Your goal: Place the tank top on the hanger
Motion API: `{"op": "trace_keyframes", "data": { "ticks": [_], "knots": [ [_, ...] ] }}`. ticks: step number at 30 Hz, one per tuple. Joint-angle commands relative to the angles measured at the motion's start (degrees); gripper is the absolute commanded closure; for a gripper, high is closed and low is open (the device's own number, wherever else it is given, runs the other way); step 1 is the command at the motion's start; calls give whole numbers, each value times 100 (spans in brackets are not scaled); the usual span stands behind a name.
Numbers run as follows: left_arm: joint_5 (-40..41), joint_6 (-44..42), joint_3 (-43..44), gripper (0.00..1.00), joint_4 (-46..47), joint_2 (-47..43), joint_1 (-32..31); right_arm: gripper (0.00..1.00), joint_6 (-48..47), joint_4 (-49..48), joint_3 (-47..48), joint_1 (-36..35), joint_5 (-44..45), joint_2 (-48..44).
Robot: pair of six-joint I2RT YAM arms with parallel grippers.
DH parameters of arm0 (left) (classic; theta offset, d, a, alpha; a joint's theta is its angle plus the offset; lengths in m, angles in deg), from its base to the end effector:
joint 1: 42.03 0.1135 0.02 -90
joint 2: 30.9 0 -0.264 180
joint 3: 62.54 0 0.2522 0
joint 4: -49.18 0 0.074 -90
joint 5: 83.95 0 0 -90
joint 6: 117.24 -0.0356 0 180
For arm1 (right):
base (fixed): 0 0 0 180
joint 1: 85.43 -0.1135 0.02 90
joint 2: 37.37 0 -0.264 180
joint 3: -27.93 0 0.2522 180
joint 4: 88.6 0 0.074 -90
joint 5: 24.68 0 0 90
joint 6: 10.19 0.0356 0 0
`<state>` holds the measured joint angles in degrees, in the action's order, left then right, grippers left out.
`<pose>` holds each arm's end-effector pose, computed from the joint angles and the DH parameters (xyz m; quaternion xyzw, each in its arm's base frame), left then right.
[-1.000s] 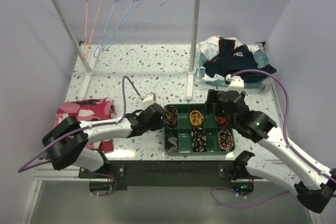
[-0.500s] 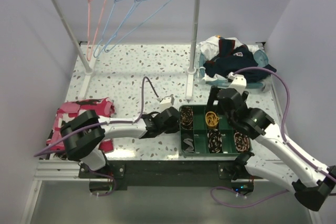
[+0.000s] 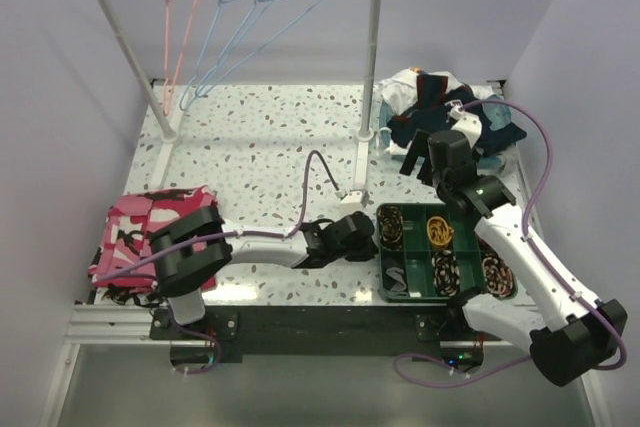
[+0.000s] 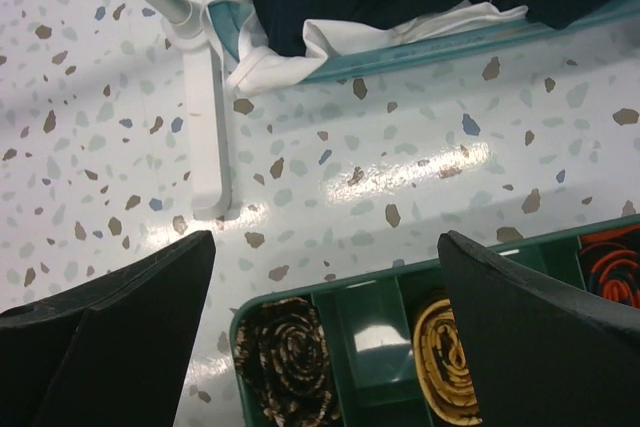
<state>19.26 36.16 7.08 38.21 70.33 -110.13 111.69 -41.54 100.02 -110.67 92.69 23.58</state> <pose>0.1441 -0.3367 0.1667 -0.0089 0.9106 -0.3209 0.2601 0.2103 0.0810 0.3311 0.1575 0.8577 0.0261 0.4887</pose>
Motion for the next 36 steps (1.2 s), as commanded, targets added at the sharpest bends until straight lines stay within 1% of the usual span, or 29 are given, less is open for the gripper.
{"op": "trace_keyframes", "data": {
  "ticks": [1, 10, 14, 16, 20, 23, 26, 28, 31, 32, 33, 34, 35, 36],
  "knots": [
    [-214, -64, 513, 100, 539, 238, -142, 2, -129, -289, 337, 89, -162, 75],
    [-486, -213, 1041, 100, 1004, 818, -266, 1, -112, -184, 478, 98, -259, 49],
    [-495, -380, 1191, 100, 1092, 925, -248, 1, -94, -113, 504, 106, -285, -4],
    [-495, -450, 1191, 100, 1180, 916, -178, 1, -77, -69, 522, 98, -303, -30],
    [-767, -547, 1217, 100, 1391, 1004, -55, 1, -77, 10, 522, 106, -294, -65],
    [-724, -565, 1200, 100, 1365, 978, -55, 1, -68, 106, 522, 106, -250, -101],
    [-575, -591, 919, 99, 1347, 706, 50, 2, -59, 150, 496, 106, -233, -153],
    [-548, -635, 603, 94, 1330, 372, 243, 1, -59, 186, 504, 106, -224, -206],
    [-311, -951, 111, 78, 1146, -304, 525, 1, -68, 238, 574, 106, -180, -250],
    [-84, -1152, 5, 67, 928, -506, 586, 1, -68, 238, 583, 98, -136, -259],
    [-30, -1267, -213, 60, 873, -908, 735, 1, -68, 230, 601, 98, -110, -241],
    [-12, -1416, -302, 53, 803, -1103, 815, 1, -85, 204, 627, 106, -92, -189],
    [197, -1574, -321, 46, 376, -1279, 885, 1, -111, 116, 636, 106, -66, -136],
    [321, -1672, -356, 41, 198, -1629, 999, 1, -138, 63, 688, 106, -14, -66]
  ]
}}
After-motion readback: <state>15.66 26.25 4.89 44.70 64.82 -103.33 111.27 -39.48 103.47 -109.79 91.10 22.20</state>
